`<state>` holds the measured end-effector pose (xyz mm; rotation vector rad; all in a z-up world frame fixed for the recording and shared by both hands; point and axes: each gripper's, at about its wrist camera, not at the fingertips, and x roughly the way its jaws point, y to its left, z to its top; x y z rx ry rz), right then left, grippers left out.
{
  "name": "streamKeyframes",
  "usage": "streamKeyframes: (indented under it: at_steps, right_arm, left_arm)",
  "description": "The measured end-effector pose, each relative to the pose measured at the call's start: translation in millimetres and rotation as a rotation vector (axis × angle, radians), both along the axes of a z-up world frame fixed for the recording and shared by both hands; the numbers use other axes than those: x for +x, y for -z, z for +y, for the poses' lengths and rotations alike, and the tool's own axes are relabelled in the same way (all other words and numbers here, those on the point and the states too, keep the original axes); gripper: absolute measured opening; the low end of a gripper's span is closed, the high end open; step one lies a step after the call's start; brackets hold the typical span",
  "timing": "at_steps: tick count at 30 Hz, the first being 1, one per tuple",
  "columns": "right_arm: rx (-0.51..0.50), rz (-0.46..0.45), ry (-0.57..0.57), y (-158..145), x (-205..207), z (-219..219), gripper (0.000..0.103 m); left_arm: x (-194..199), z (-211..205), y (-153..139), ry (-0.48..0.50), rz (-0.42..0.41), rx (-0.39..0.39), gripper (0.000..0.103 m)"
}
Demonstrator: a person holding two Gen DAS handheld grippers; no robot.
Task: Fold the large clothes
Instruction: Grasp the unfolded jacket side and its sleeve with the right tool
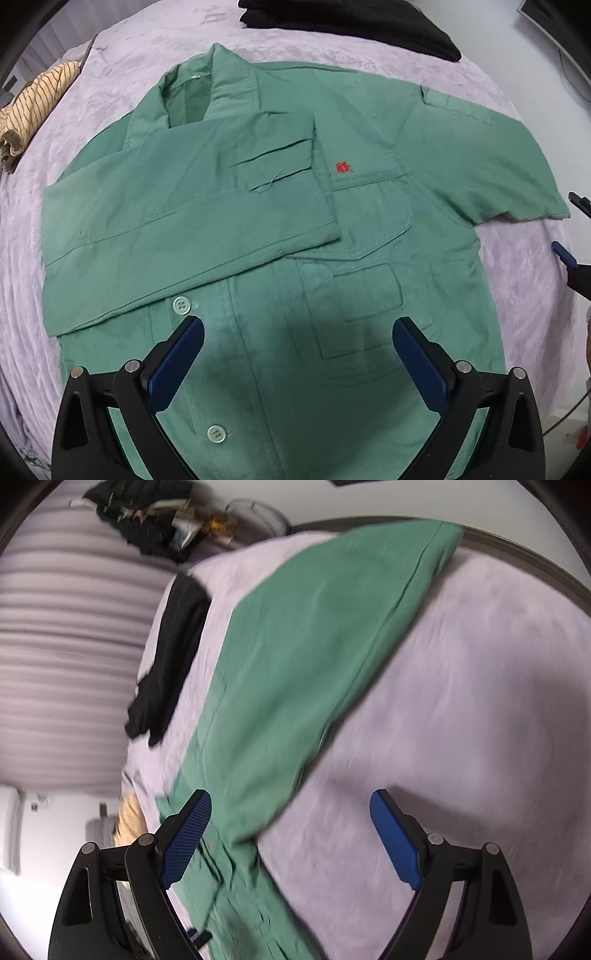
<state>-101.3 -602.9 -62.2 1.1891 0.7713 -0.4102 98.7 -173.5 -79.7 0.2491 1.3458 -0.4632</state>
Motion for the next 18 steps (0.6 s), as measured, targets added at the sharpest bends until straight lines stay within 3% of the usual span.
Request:
streamKeyframes:
  at_steps: [5, 14, 16, 17, 18]
  right_arm:
    - [0.02, -0.075, 0.11, 7, 3, -47, 0.09]
    - [0.089, -0.2, 0.266, 10, 15, -84, 0.087]
    - [0.129, -0.223, 0.282, 13, 14, -86, 0.054]
    - [0.147, -0.217, 0.281, 15, 14, -89, 0.018]
    - [0.163, -0.22, 0.278, 17, 15, -89, 0.004]
  left_arm:
    - [10, -19, 5, -0.023, 0.006, -0.03, 0.102]
    - [20, -24, 12, -0.059, 0.015, -0.039, 0.102]
    - [21, -18, 10, -0.063, 0.005, -0.035, 0.102]
    - [22, -15, 9, -0.067, 0.0, -0.037, 0.102]
    - [23, -11, 9, -0.07, -0.001, -0.039, 0.102]
